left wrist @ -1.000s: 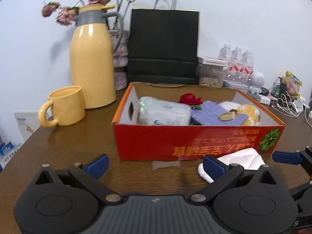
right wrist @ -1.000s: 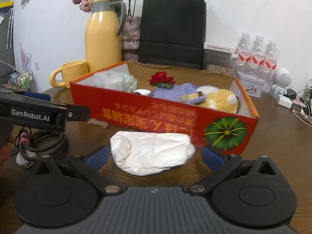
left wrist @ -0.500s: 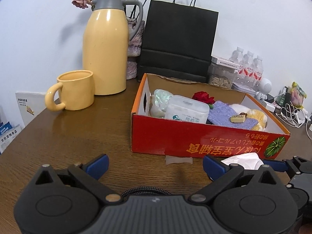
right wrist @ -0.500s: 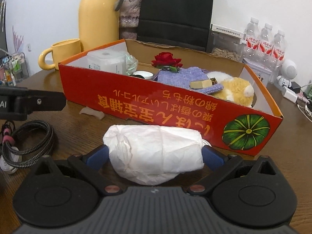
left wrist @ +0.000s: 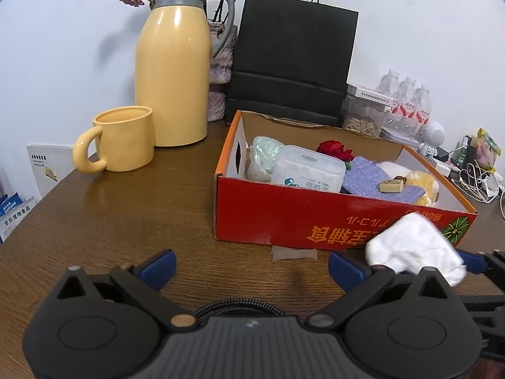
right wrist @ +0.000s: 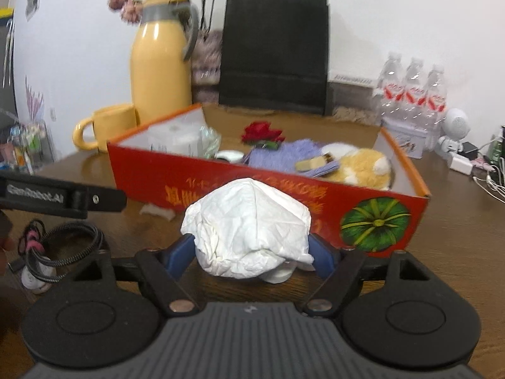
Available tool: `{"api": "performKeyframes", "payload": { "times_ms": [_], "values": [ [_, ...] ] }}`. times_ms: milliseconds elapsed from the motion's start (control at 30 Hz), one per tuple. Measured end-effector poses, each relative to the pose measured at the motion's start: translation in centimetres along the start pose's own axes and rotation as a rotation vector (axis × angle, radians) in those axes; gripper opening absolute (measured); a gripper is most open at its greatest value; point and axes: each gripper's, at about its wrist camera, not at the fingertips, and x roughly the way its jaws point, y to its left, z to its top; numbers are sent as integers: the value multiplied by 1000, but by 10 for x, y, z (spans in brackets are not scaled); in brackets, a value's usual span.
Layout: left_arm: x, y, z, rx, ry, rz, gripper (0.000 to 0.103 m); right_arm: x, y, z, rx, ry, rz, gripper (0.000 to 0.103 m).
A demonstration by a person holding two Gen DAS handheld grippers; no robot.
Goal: Organize objects
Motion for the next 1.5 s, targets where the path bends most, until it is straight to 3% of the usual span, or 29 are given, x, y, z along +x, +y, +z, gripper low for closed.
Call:
{"api": "performKeyframes", "payload": {
  "times_ms": [133,400,633,800,900,1100,1233,1333,1500],
  "values": [
    [3,0,-1,1,8,3,103,-22,-21,-4,39,-56,-21,81],
    [7,-10,-3,32,8,9,103,-45,-70,-19,119,-64,-103,83],
    [19,-37,-4,38,28,-16,103,-48,-80,-23,156,-70,-140,84],
    [32,-52,-1,29,27,70,98,-51,-79,-24,151,-79,-129,84],
    [44,-55,1,13,55,119,89,-50,-78,-23,151,-78,-117,84],
    [55,-58,1,27,70,117,71,-52,-76,-23,143,-84,-100,84],
    [51,-61,1,52,57,75,26,-51,-76,-23,142,-79,-98,84],
    [47,-62,0,61,54,43,5,-51,-76,-23,142,-78,-98,84],
    [37,-67,-2,99,22,49,4,-51,-76,-24,142,-79,-98,84]
  ]
}}
